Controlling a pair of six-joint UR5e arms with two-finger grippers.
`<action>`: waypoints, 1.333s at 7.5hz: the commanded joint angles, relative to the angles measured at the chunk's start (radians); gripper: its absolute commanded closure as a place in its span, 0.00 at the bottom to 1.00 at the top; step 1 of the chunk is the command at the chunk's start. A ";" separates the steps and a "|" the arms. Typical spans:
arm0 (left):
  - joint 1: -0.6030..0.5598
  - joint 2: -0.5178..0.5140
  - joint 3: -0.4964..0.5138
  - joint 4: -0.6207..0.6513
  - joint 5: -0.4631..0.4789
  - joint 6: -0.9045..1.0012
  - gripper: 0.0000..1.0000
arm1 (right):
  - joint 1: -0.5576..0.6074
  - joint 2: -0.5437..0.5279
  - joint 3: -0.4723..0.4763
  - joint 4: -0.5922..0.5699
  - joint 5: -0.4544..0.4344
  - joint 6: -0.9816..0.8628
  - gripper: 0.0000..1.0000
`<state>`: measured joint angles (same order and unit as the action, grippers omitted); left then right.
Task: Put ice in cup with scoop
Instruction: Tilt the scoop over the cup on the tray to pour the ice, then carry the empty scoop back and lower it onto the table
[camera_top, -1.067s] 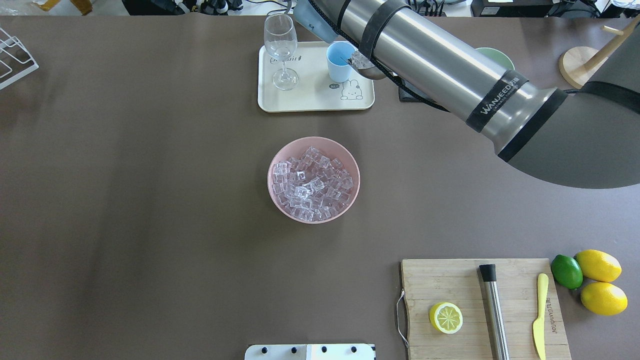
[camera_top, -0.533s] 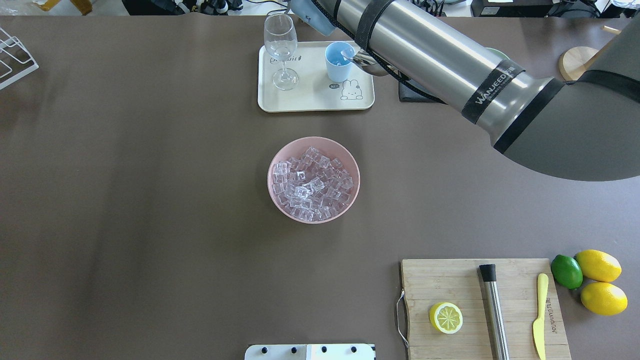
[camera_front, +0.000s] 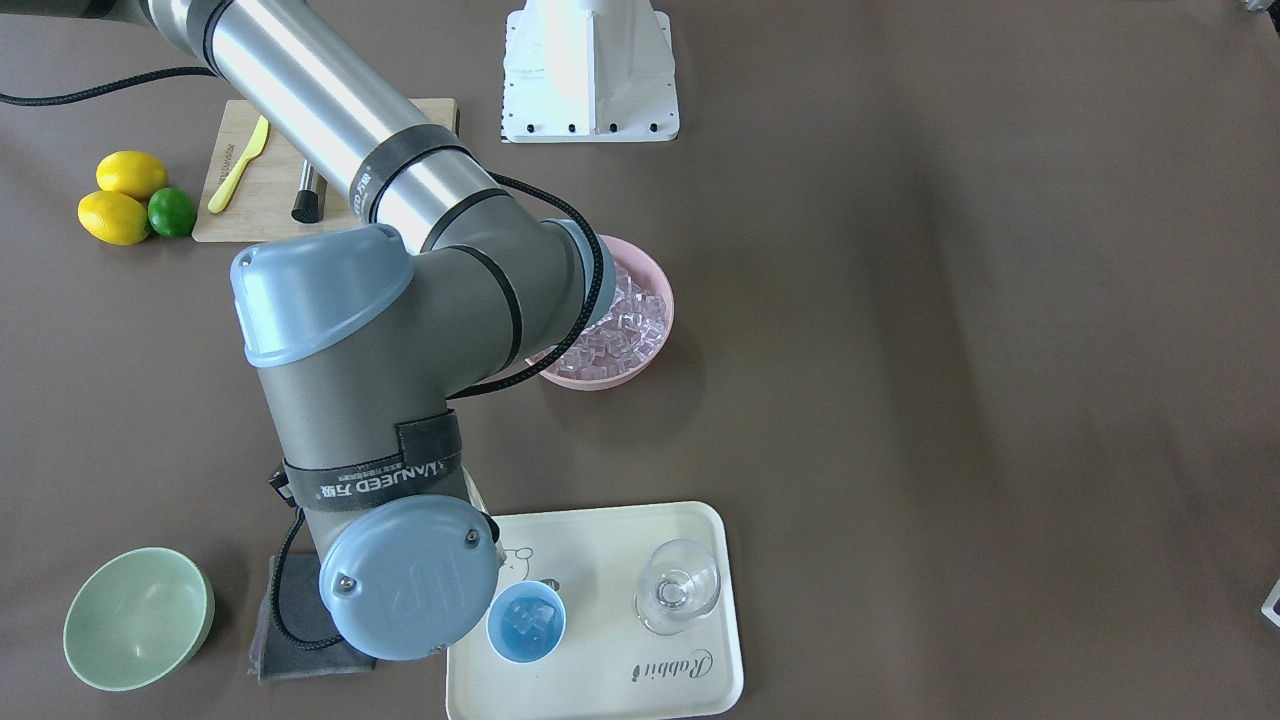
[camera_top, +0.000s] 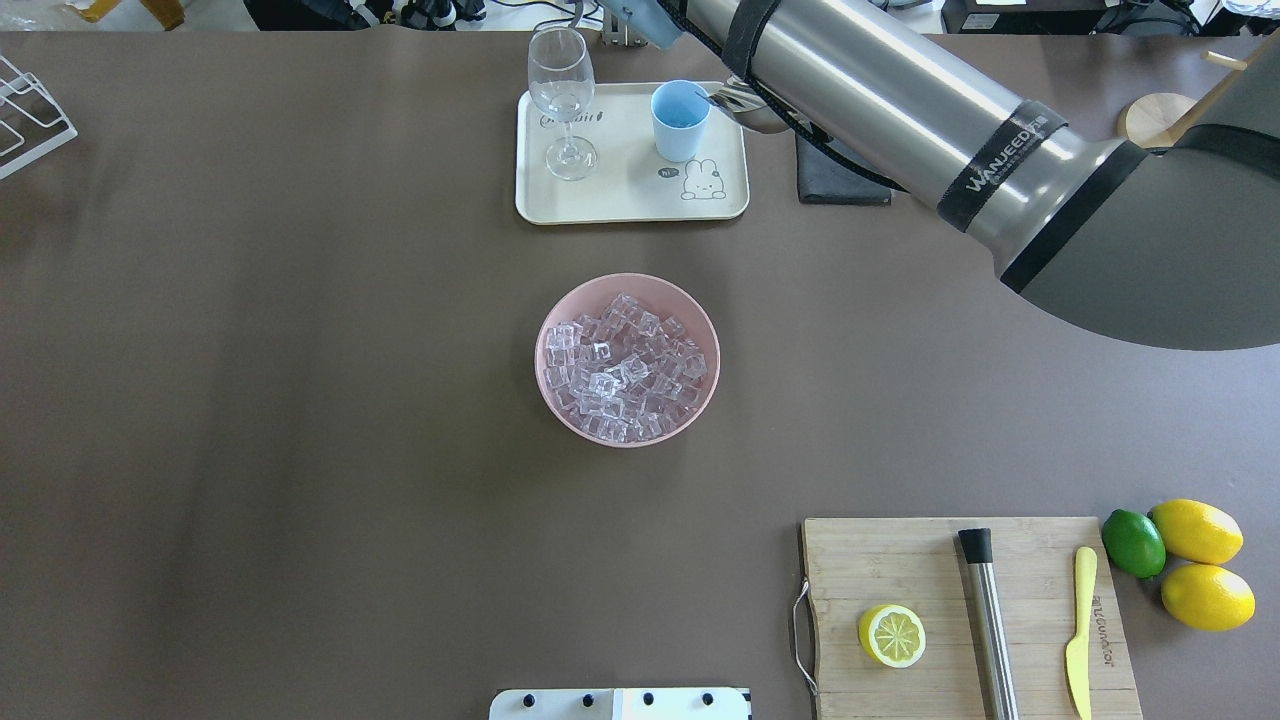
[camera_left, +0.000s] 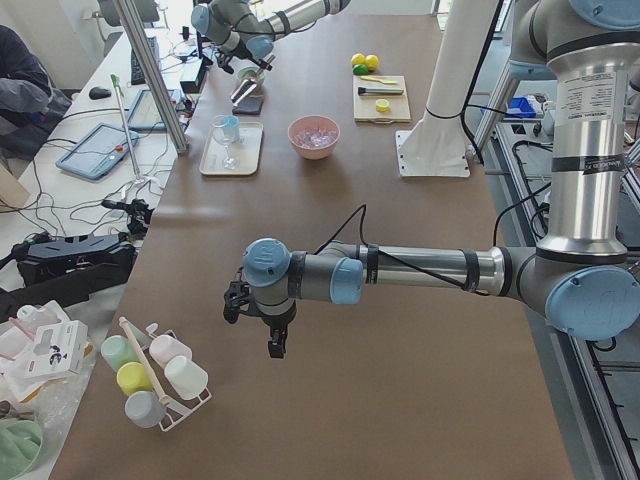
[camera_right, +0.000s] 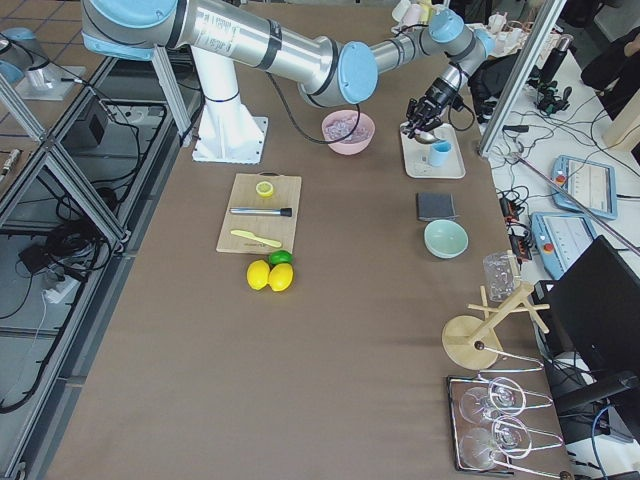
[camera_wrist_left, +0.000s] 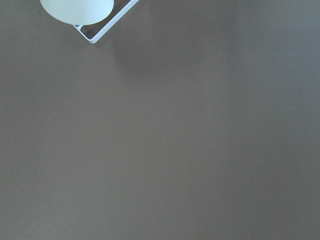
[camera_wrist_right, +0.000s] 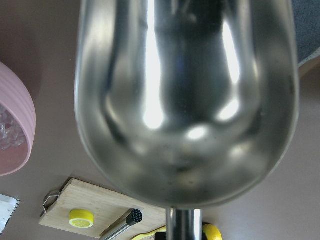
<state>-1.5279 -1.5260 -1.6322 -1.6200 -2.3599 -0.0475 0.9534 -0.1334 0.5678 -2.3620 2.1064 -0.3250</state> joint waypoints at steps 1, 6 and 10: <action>0.000 0.007 -0.003 -0.001 -0.005 0.002 0.02 | 0.016 -0.087 0.149 -0.002 0.007 0.033 1.00; 0.008 0.010 0.003 0.003 -0.005 0.003 0.02 | 0.068 -0.576 0.917 -0.101 0.085 0.317 1.00; 0.006 0.007 -0.003 -0.001 -0.053 0.005 0.02 | 0.077 -1.030 1.346 0.069 0.129 0.567 1.00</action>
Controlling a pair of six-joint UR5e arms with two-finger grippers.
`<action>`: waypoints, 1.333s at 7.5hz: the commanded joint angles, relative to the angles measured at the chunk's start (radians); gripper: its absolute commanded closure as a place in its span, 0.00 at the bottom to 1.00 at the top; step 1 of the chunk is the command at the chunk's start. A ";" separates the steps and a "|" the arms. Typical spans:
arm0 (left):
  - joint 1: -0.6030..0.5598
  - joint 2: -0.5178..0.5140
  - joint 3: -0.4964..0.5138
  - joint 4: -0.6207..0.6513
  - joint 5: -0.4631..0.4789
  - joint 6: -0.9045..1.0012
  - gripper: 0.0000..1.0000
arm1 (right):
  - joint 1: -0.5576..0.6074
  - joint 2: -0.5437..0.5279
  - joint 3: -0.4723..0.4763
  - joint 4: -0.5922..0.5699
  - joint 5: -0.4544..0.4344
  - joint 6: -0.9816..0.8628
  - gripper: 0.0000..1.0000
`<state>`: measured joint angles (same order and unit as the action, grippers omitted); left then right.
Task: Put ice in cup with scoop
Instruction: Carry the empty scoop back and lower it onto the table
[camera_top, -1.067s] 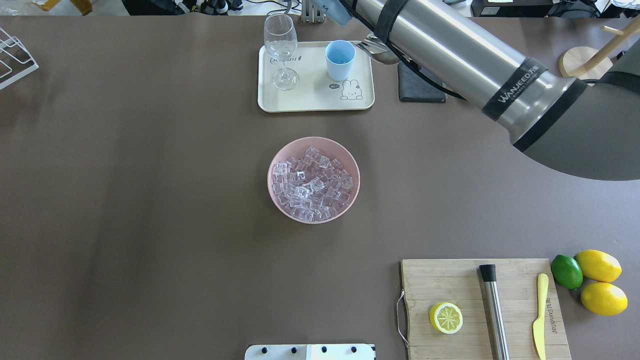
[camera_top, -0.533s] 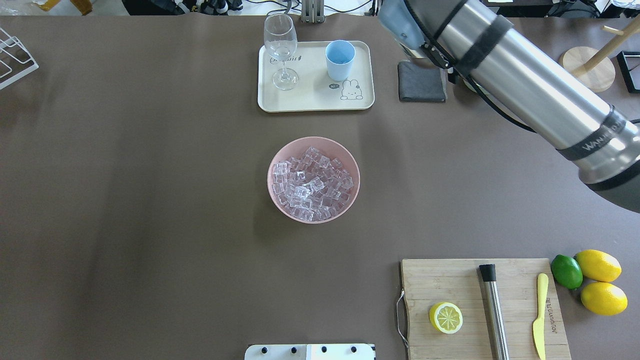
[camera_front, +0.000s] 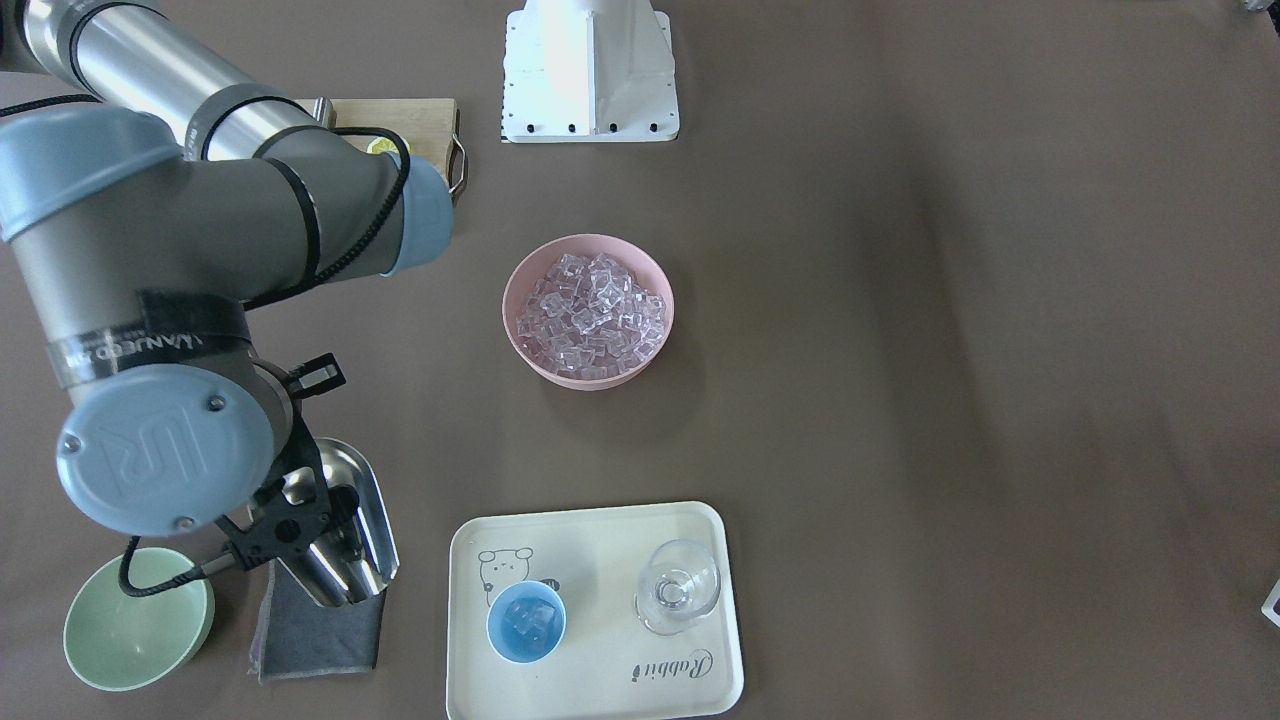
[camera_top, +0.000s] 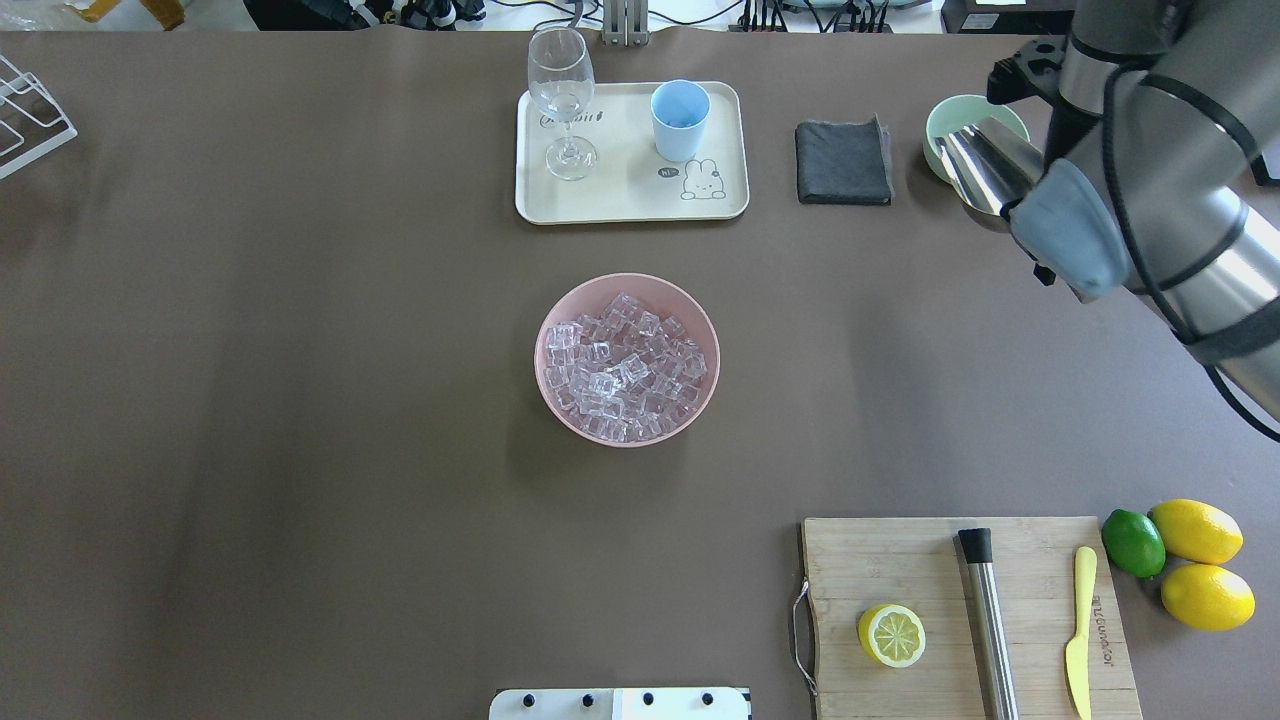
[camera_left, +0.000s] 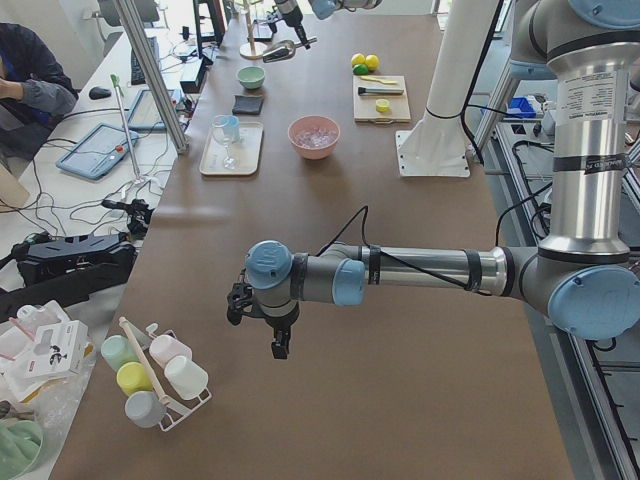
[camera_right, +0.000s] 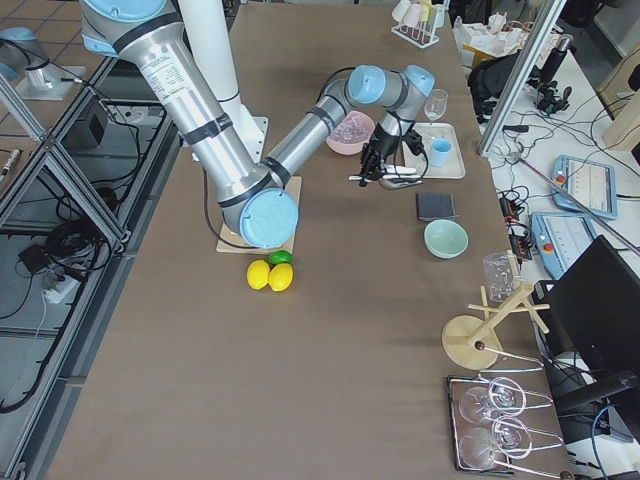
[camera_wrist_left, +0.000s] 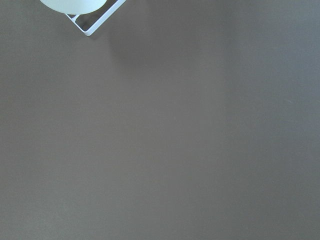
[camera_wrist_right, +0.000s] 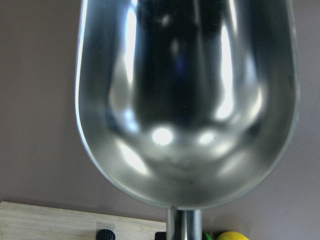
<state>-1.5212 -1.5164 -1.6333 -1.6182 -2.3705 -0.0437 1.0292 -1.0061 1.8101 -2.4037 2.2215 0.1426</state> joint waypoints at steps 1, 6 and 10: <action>-0.002 -0.007 0.006 -0.006 -0.047 0.001 0.02 | -0.011 -0.207 0.098 0.179 0.015 0.124 1.00; -0.005 -0.013 -0.011 -0.002 -0.047 -0.001 0.02 | -0.210 -0.330 -0.033 0.651 0.012 0.501 1.00; -0.007 -0.002 -0.034 -0.003 -0.055 -0.001 0.02 | -0.233 -0.376 -0.031 0.724 0.021 0.609 1.00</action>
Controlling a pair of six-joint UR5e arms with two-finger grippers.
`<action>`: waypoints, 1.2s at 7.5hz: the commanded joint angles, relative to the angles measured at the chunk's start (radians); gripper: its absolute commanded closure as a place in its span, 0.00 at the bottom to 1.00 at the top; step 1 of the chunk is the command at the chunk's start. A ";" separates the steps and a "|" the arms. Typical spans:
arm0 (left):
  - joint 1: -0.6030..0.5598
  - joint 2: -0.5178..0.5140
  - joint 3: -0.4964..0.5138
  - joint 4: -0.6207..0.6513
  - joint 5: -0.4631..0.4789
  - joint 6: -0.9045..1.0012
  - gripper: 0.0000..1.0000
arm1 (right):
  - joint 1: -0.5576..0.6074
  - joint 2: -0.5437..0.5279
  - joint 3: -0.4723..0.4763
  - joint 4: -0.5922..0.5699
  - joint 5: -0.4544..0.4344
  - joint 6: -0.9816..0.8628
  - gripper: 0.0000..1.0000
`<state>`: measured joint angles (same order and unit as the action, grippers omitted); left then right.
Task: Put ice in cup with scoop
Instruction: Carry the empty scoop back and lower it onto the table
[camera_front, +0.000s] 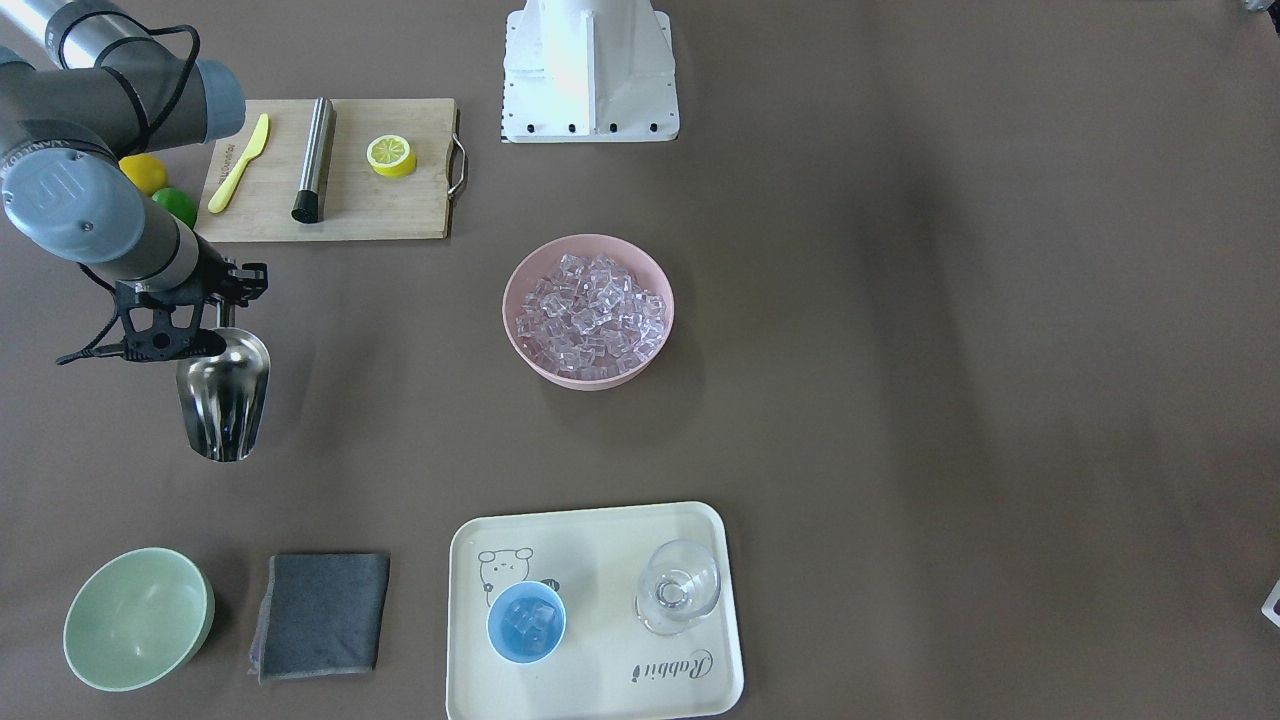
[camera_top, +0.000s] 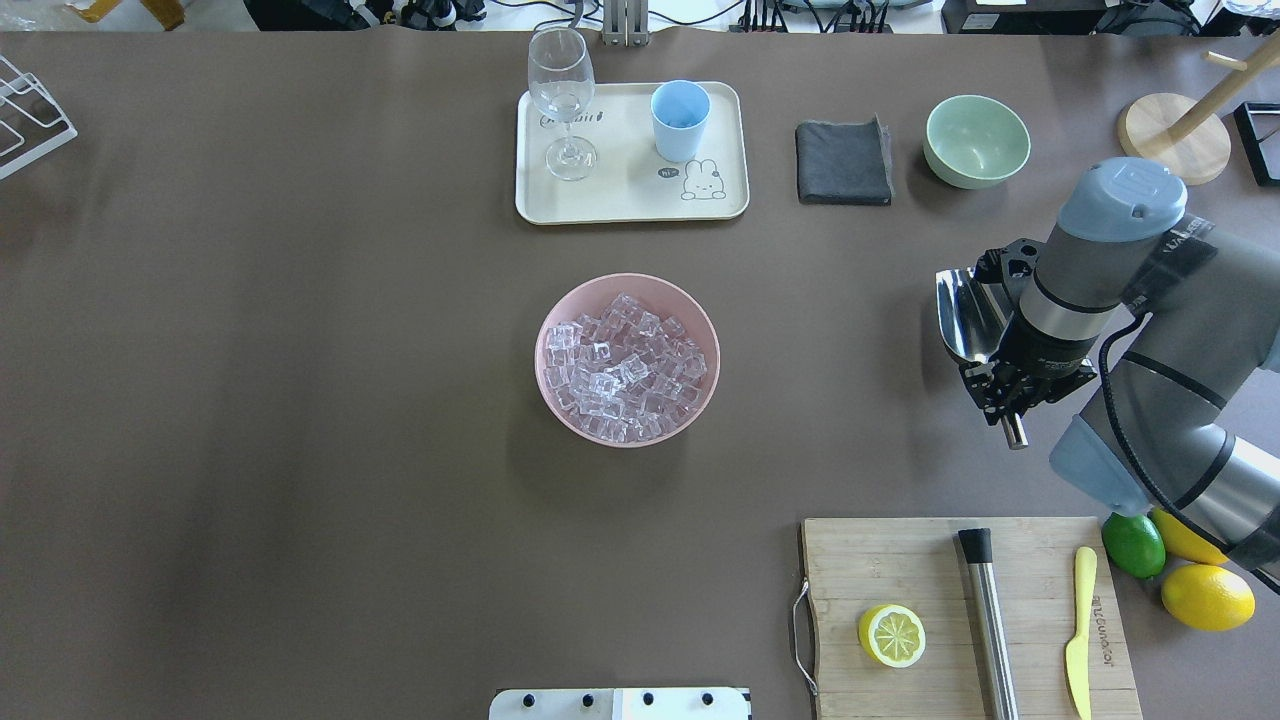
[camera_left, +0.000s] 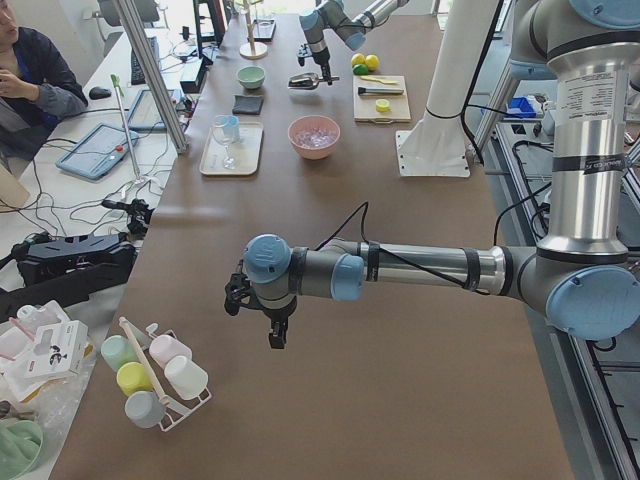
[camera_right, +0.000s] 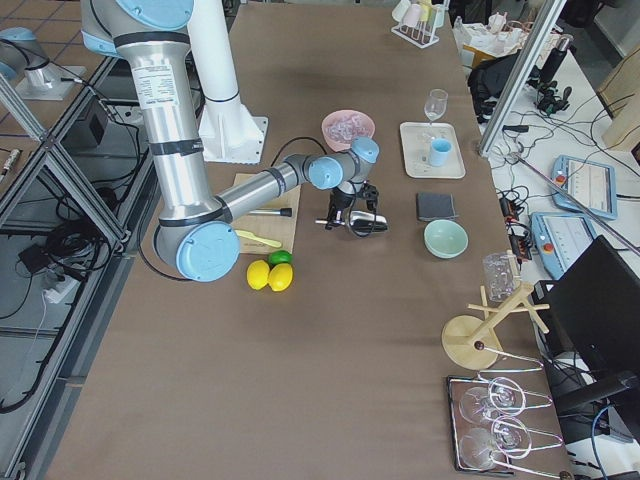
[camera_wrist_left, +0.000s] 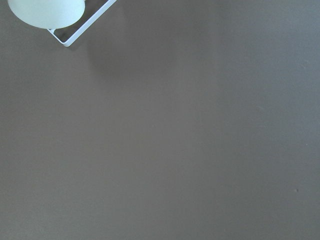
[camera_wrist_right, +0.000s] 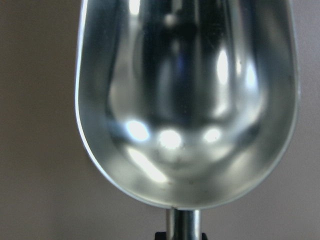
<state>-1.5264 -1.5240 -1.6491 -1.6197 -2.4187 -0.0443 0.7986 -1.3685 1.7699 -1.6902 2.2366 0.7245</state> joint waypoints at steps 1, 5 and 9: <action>0.003 0.002 -0.017 -0.002 -0.016 0.000 0.02 | -0.004 -0.014 0.003 0.011 0.018 0.051 1.00; 0.005 0.005 -0.015 -0.002 -0.013 0.000 0.02 | -0.006 -0.014 -0.006 0.011 0.061 0.062 1.00; 0.005 0.005 -0.018 0.000 -0.014 -0.002 0.02 | 0.002 -0.009 -0.006 0.014 0.055 0.062 0.00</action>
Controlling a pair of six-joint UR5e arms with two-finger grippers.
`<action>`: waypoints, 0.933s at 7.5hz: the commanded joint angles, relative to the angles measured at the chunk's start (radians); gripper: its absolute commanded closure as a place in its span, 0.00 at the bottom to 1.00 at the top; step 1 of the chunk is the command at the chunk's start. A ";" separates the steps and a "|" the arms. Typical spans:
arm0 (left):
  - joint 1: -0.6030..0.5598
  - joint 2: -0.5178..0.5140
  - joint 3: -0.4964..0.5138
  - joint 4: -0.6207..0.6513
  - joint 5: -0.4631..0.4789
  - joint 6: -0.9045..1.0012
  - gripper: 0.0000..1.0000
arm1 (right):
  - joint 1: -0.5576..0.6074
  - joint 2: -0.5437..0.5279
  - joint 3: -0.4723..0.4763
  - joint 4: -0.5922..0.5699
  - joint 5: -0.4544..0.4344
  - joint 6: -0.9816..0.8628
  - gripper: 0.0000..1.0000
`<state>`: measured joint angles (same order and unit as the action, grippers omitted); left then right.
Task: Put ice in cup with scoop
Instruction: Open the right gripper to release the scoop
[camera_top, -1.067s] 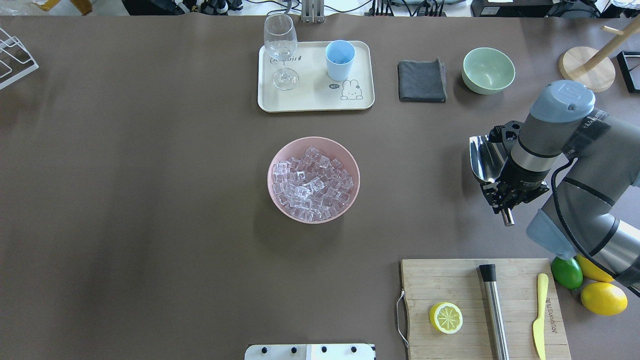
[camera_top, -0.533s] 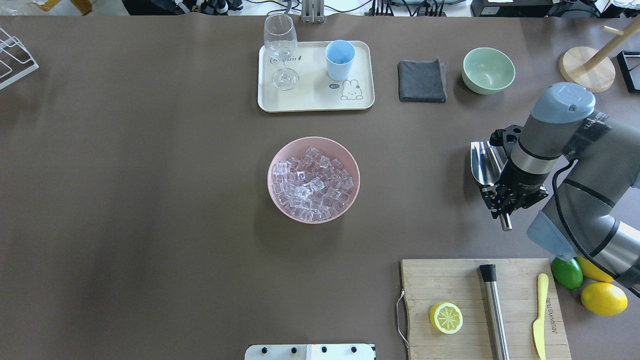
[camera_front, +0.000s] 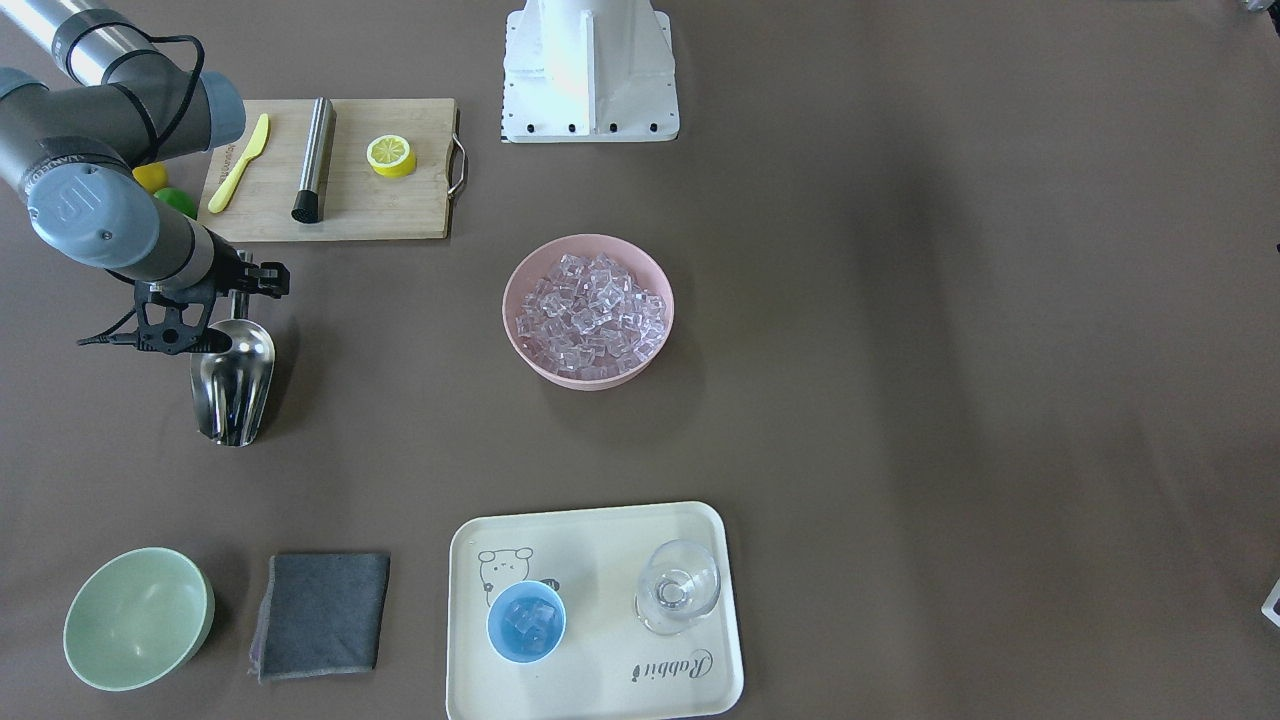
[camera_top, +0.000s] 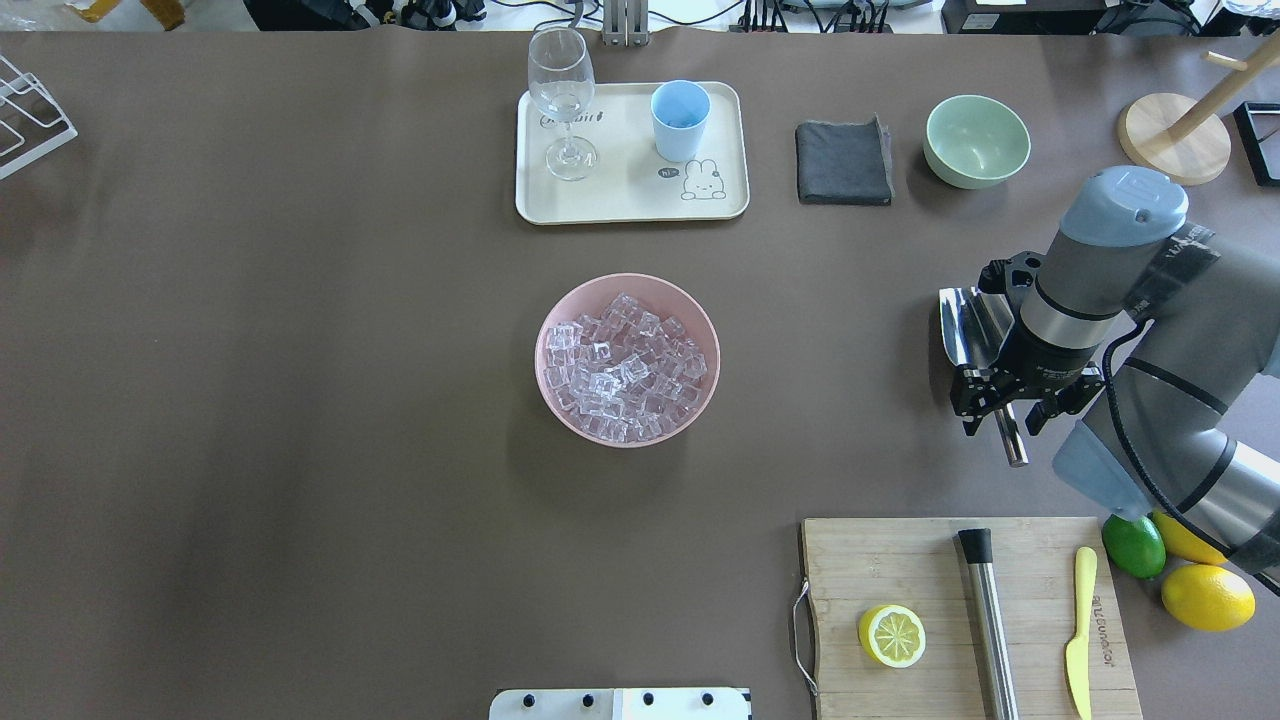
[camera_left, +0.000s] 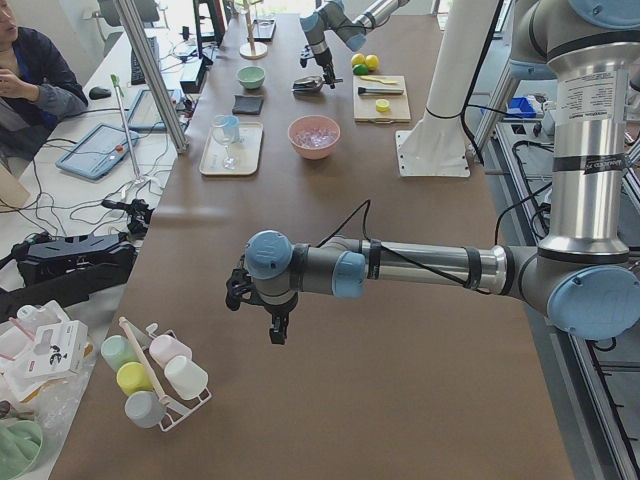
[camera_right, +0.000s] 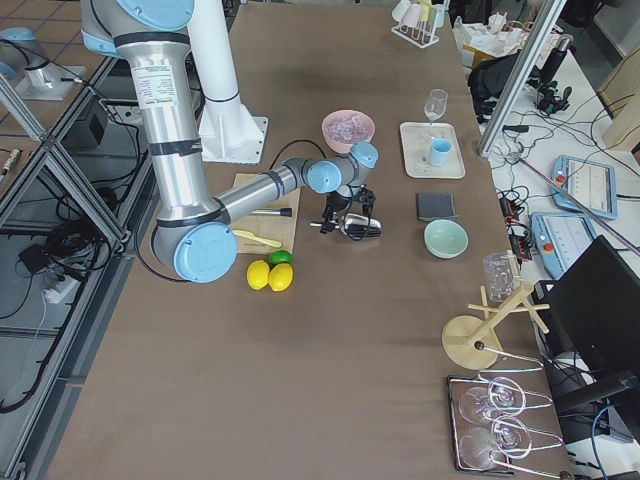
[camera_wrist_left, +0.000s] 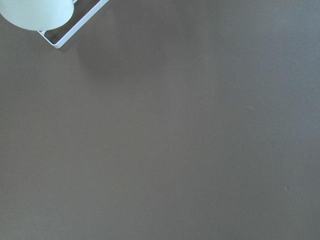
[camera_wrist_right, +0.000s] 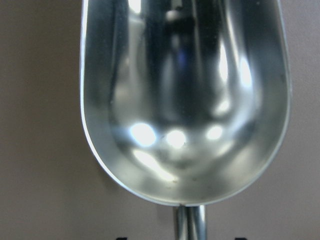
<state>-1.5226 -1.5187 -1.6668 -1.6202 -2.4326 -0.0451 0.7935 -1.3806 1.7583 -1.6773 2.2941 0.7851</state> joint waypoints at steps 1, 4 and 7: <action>-0.001 -0.001 -0.001 -0.001 0.000 0.001 0.02 | 0.059 0.011 0.015 0.001 -0.004 0.002 0.00; -0.001 -0.009 0.004 -0.001 0.001 0.001 0.02 | 0.330 0.006 0.095 -0.010 -0.036 -0.047 0.00; 0.001 -0.009 0.007 -0.001 0.001 -0.001 0.02 | 0.685 0.000 0.081 -0.249 -0.039 -0.702 0.00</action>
<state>-1.5230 -1.5277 -1.6606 -1.6214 -2.4315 -0.0445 1.2593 -1.3761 1.8530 -1.7918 2.2591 0.4597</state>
